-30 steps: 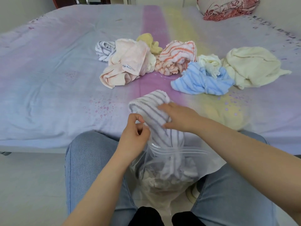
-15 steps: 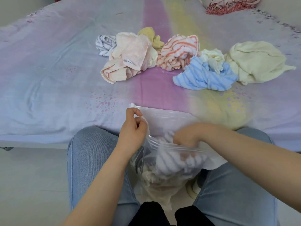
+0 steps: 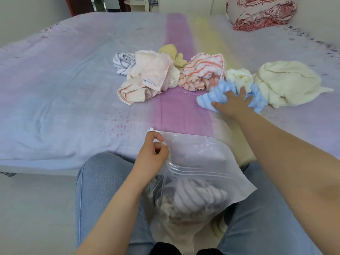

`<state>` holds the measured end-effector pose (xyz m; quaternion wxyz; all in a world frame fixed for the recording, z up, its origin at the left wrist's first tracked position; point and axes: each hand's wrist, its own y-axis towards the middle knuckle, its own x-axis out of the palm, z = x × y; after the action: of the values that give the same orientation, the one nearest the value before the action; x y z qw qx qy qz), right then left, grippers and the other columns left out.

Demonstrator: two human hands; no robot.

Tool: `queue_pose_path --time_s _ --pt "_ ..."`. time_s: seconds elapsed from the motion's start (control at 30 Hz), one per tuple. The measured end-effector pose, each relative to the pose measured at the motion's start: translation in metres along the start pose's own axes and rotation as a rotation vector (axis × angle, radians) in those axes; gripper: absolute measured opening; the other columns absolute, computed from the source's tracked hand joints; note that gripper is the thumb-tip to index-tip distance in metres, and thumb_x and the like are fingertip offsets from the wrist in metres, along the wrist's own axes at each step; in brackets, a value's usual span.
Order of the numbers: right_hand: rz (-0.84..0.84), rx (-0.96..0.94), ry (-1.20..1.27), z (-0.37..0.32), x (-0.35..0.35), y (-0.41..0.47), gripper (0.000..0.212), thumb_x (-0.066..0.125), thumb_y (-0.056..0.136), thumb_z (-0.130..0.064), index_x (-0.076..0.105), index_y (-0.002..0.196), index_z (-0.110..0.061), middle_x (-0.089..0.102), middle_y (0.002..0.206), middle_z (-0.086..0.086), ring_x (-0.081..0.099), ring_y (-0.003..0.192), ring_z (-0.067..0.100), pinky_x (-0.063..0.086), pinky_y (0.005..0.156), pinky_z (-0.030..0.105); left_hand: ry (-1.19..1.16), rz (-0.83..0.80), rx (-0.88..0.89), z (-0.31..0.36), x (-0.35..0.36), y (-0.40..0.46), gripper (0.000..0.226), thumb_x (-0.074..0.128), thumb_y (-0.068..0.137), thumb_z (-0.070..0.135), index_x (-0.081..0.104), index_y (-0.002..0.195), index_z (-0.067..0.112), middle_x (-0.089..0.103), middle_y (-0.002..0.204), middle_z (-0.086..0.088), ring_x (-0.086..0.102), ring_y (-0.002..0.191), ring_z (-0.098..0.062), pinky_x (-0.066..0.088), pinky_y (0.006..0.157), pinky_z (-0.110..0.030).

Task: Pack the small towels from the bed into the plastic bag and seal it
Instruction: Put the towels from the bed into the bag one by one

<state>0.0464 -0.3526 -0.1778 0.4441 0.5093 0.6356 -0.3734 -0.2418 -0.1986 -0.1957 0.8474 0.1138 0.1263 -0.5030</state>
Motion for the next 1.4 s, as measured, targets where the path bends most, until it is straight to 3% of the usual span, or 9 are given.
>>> queue_pose_path --time_s 0.2,0.4,0.57,0.73,0.9,1.1,1.2,1.27,1.4 --pt "0.066 -0.102 0.146 0.014 0.016 -0.014 0.063 0.054 0.077 -0.058 0.051 0.13 -0.024 0.037 0.147 0.006 0.033 0.133 0.039 0.029 0.105 0.05 -0.032 0.006 -0.008 0.0 -0.002 -0.002 0.015 0.047 0.093 0.007 0.04 0.096 0.02 0.041 0.065 -0.011 0.032 0.055 -0.015 0.033 0.049 -0.016" --pt "0.25 -0.397 0.329 -0.001 -0.006 -0.071 0.022 0.074 0.077 -0.026 0.07 0.098 -0.02 0.009 0.158 0.005 0.016 0.14 0.035 0.019 0.109 0.037 -0.07 0.027 -0.025 -0.001 0.001 -0.001 0.016 0.047 0.093 0.006 0.041 0.091 0.022 0.045 0.066 -0.011 0.032 0.054 -0.014 0.032 0.05 -0.02" --pt "-0.085 -0.572 0.527 -0.03 -0.012 -0.128 0.034 0.078 0.075 -0.023 0.062 0.103 -0.032 0.023 0.152 0.003 0.025 0.14 0.021 0.024 0.114 0.039 -0.066 0.037 -0.032 0.001 0.002 0.0 0.018 0.046 0.092 0.005 0.041 0.091 0.022 0.049 0.068 -0.014 0.033 0.052 -0.014 0.032 0.049 -0.019" --pt "-0.258 -0.38 0.062 -0.031 0.006 -0.118 0.05 0.07 0.075 -0.048 0.054 0.121 -0.037 -0.012 0.161 0.002 -0.006 0.147 0.032 0.016 0.116 0.05 -0.074 0.054 -0.065 0.002 0.0 -0.006 0.018 0.044 0.09 0.003 0.042 0.094 0.02 0.051 0.069 -0.012 0.037 0.059 -0.019 0.034 0.05 -0.02" --pt "-0.323 -0.379 -0.09 -0.048 0.002 -0.102 0.029 0.062 0.078 -0.037 0.054 0.101 -0.021 0.048 0.125 0.015 0.051 0.102 0.031 0.039 0.076 0.033 -0.056 0.06 -0.074 0.005 -0.001 -0.012 0.017 0.043 0.09 0.004 0.042 0.095 0.021 0.052 0.068 -0.009 0.038 0.061 -0.019 0.036 0.053 -0.022" --pt "-0.068 -0.572 -0.135 -0.062 -0.015 -0.161 0.026 0.056 0.083 -0.035 0.056 0.107 -0.026 0.046 0.123 0.007 0.048 0.105 0.031 0.036 0.077 0.034 -0.06 0.108 -0.1 0.0 -0.007 -0.015 0.015 0.036 0.096 0.007 0.045 0.097 0.019 0.048 0.068 -0.005 0.042 0.063 -0.016 0.037 0.056 -0.017" --pt "-0.614 -0.673 -0.214 -0.057 0.001 -0.188 0.025 0.047 0.091 -0.053 0.058 0.086 -0.031 0.056 0.105 -0.005 0.051 0.099 0.026 0.036 0.083 0.034 -0.068 0.146 -0.063 0.0 -0.006 -0.018 0.015 0.037 0.097 0.008 0.045 0.094 0.02 0.041 0.069 -0.006 0.038 0.061 -0.013 0.033 0.049 -0.012" --pt "-0.957 -0.573 -0.133 -0.051 0.006 -0.187 0.053 0.029 0.094 -0.061 0.058 0.122 -0.027 0.053 0.135 -0.002 0.046 0.125 0.023 0.032 0.106 0.034 -0.081 0.153 -0.039 0.001 -0.006 -0.021 0.017 0.037 0.095 0.004 0.045 0.093 0.019 0.042 0.071 -0.01 0.037 0.059 -0.013 0.034 0.049 -0.014" --pt "-1.028 -0.6 -0.215 -0.061 0.03 -0.179 0.059 0.025 0.099 -0.051 0.031 0.148 -0.019 0.026 0.157 0.002 0.022 0.145 0.022 0.016 0.119 0.038 -0.072 0.109 -0.029 0.003 -0.013 -0.027 0.017 0.035 0.093 0.001 0.044 0.091 0.014 0.042 0.07 -0.009 0.033 0.053 -0.01 0.031 0.046 -0.016"
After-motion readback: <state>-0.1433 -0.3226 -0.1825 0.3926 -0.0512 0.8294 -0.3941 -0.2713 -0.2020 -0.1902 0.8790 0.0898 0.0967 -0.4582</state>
